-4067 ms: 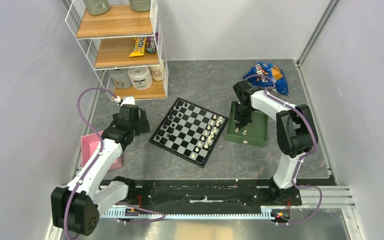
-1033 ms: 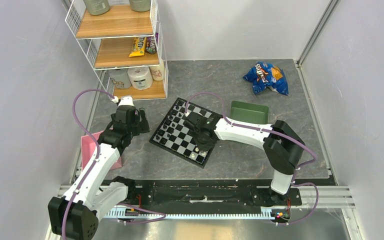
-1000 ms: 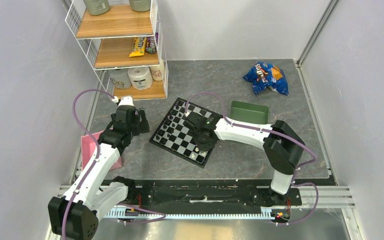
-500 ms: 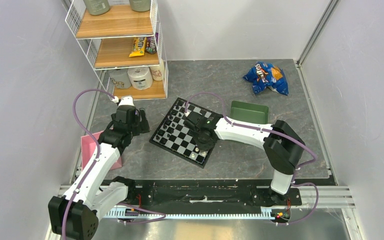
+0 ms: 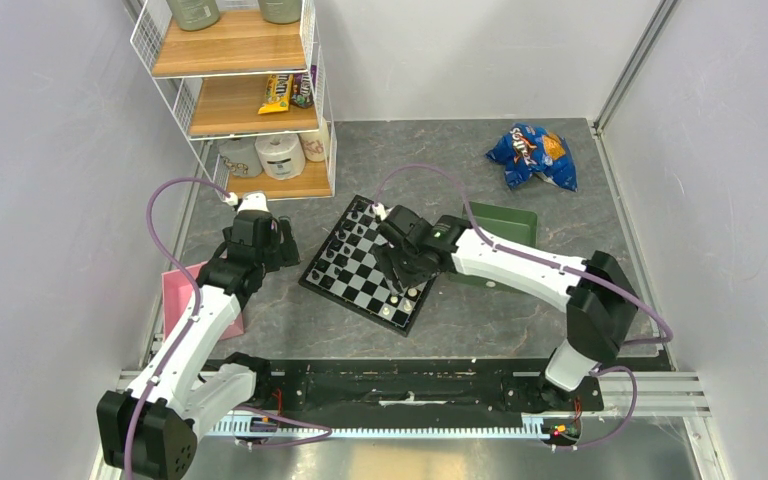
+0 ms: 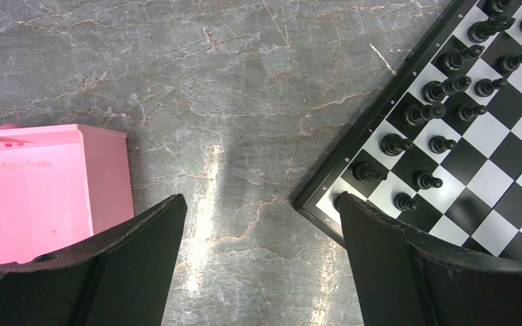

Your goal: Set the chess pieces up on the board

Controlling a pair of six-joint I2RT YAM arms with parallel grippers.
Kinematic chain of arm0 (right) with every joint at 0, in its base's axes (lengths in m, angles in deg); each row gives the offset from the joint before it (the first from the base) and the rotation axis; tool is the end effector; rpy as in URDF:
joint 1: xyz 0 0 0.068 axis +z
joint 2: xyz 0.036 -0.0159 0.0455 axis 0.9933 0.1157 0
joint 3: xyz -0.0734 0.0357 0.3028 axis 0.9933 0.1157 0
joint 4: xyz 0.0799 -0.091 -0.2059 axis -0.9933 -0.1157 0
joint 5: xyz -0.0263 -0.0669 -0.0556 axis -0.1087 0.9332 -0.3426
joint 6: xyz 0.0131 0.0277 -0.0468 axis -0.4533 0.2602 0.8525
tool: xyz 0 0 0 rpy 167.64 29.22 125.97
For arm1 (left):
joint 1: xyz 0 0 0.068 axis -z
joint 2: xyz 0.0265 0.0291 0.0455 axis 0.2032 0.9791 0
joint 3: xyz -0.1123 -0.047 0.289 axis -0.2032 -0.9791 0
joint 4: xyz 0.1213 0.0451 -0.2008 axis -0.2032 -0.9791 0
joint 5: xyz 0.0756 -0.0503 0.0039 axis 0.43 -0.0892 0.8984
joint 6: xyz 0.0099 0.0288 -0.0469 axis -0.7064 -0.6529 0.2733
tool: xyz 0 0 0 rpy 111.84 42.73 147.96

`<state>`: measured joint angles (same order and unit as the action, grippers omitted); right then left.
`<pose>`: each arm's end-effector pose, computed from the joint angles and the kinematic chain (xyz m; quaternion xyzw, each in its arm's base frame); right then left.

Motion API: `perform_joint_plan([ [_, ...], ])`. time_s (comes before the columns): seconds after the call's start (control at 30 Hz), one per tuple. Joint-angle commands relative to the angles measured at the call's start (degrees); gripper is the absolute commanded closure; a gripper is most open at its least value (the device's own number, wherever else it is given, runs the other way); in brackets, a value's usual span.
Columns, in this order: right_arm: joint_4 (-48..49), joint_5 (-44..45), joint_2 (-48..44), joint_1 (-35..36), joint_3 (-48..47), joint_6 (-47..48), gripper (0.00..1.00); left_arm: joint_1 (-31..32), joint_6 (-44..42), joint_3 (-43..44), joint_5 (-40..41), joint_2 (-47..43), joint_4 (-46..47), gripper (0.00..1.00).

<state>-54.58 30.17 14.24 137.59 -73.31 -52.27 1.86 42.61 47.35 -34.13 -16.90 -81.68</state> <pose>0.1936 0.2628 0.2952 -0.2437 0.9453 0.0989 0.1931 0.1474 -0.0238 0.2961 -0.0979 0.9048 0.0259 0.4135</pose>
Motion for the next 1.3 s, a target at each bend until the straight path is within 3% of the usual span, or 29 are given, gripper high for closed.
perform_joint_plan([
  [0.0, -0.4, 3.0, -4.8, -1.9, -2.8, 1.1, 0.27, -0.1, 1.3, 2.1, -0.6, -0.2, 0.8, 0.1],
  [0.37, -0.8, 8.8, -12.2, -16.0, 2.6, -5.1, 0.26, -0.1, 1.3, 2.2, -0.7, 0.1, 0.6, 0.1],
  [0.77, -2.7, 4.1, -9.7, -29.2, 4.8, -8.4, 0.31, -0.1, 1.3, 2.3, -1.0, 0.0, 0.5, 0.1],
  [1.27, -2.4, 4.5, -6.8, -33.3, 5.3, -8.4, 0.3, -0.1, 0.7, 1.9, 0.7, 0.2, 2.2, 0.1],
])
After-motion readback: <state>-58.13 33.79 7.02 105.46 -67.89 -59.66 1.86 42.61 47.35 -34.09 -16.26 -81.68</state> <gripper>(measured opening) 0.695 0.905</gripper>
